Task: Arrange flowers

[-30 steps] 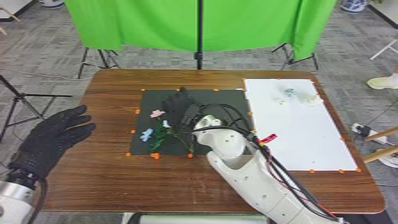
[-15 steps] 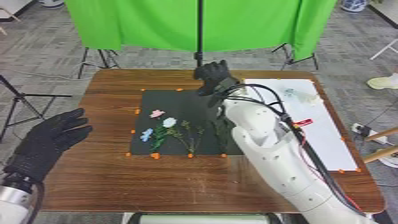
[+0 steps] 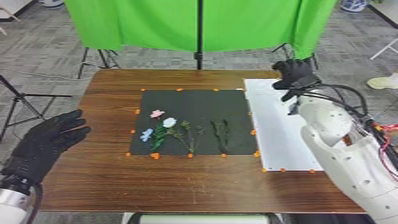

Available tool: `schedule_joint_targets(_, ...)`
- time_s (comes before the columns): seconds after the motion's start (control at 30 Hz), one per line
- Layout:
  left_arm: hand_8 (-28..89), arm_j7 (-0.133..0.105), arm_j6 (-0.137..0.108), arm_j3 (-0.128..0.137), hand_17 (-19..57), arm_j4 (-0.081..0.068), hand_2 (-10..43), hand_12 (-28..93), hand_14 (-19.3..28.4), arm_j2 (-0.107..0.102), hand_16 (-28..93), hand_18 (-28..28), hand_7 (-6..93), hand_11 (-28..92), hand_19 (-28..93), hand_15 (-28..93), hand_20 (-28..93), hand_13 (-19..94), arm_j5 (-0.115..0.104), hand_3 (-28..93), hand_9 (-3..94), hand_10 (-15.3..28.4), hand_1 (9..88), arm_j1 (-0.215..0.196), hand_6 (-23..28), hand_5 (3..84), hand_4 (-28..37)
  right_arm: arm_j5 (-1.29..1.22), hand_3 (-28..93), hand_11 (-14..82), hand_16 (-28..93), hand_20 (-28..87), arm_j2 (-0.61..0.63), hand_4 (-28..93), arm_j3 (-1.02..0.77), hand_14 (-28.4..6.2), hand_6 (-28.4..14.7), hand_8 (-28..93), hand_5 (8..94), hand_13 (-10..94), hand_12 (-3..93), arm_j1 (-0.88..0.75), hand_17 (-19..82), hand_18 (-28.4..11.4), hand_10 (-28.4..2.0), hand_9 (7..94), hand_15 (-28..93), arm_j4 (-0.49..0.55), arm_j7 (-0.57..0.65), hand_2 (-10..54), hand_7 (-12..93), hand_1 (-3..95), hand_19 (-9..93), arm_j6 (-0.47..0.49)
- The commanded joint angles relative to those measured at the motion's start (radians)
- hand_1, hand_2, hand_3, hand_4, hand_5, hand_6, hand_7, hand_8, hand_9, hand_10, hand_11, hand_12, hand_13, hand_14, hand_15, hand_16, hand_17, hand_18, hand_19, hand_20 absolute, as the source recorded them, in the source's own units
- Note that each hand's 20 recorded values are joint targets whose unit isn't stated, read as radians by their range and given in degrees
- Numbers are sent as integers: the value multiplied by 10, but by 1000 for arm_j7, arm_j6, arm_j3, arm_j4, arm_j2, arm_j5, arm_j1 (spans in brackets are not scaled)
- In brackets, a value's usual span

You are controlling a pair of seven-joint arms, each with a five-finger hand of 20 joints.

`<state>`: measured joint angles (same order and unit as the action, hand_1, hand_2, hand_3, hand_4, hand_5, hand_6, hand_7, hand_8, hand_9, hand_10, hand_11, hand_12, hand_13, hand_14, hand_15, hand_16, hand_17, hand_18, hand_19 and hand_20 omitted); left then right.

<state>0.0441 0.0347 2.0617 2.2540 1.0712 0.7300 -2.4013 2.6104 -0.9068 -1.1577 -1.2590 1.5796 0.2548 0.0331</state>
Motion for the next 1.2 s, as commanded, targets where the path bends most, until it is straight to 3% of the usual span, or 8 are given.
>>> schedule_joint_targets(0.03,-112,12,7,-5,-57,-8,49,153,155,3,-41,222,206,275,526,417,2,284,1,701,358,119,290,4,46,410,-250,40,899,404,135,375,18,-283,1,-60,-6,-208,419,400,218,-28,168,-174,-82,449,568,-23,38,-95,294,282,708,63)
schedule_joint_targets(0.4,-110,9,7,-4,-57,-4,49,154,155,12,-40,223,204,274,525,416,4,284,3,700,357,120,290,-7,46,410,-249,102,896,413,135,378,34,-283,12,-53,2,-209,419,416,215,-41,169,-174,-77,450,576,-60,44,-95,296,285,708,109)
schedule_joint_targets(0.57,-110,6,6,-8,-57,-2,49,154,156,16,-40,223,203,273,524,415,5,284,3,699,357,120,291,-12,47,410,-249,96,861,415,141,381,29,-283,37,-35,26,-220,471,500,210,-31,188,-169,-62,550,571,-77,43,-95,314,328,712,90)
schedule_joint_targets(0.73,-110,12,10,-8,-57,2,50,155,156,22,-39,222,202,272,524,415,6,283,6,698,356,119,290,-15,46,410,-249,115,839,419,164,383,-3,-283,34,-29,33,-226,504,539,235,-39,202,-163,-53,590,583,-97,39,-95,326,358,715,83)
schedule_joint_targets(0.83,-109,14,8,-14,-57,1,50,155,156,24,-39,222,202,272,523,415,6,283,5,699,356,120,290,-13,46,410,-249,125,800,373,179,387,-11,-283,53,-26,37,-232,526,558,298,-33,211,-161,-39,616,587,-129,45,-95,336,384,720,22)
schedule_joint_targets(0.93,-109,18,12,-16,-58,0,50,155,156,23,-38,222,202,271,523,415,7,283,6,698,356,119,290,-12,46,410,-249,120,752,276,257,393,-2,-283,85,-17,40,-202,576,618,403,-28,238,-159,-20,713,571,-184,5,-95,396,422,738,-177)
schedule_joint_targets(1.03,-111,15,7,-17,-58,1,50,154,156,24,-40,222,203,272,524,415,7,283,5,699,356,119,290,-15,47,410,-251,141,757,217,306,402,-6,-283,79,-17,43,-149,710,734,471,-35,291,-160,-10,865,566,-185,-15,-95,465,466,770,-197)
schedule_joint_targets(1.2,-109,9,6,-13,-57,2,52,155,156,21,-39,222,200,271,523,413,8,284,3,698,357,119,290,-20,47,410,-249,123,790,218,312,407,-1,-283,82,-16,38,-136,755,758,472,-39,307,-161,-7,894,570,-179,-20,-95,450,469,784,-260)
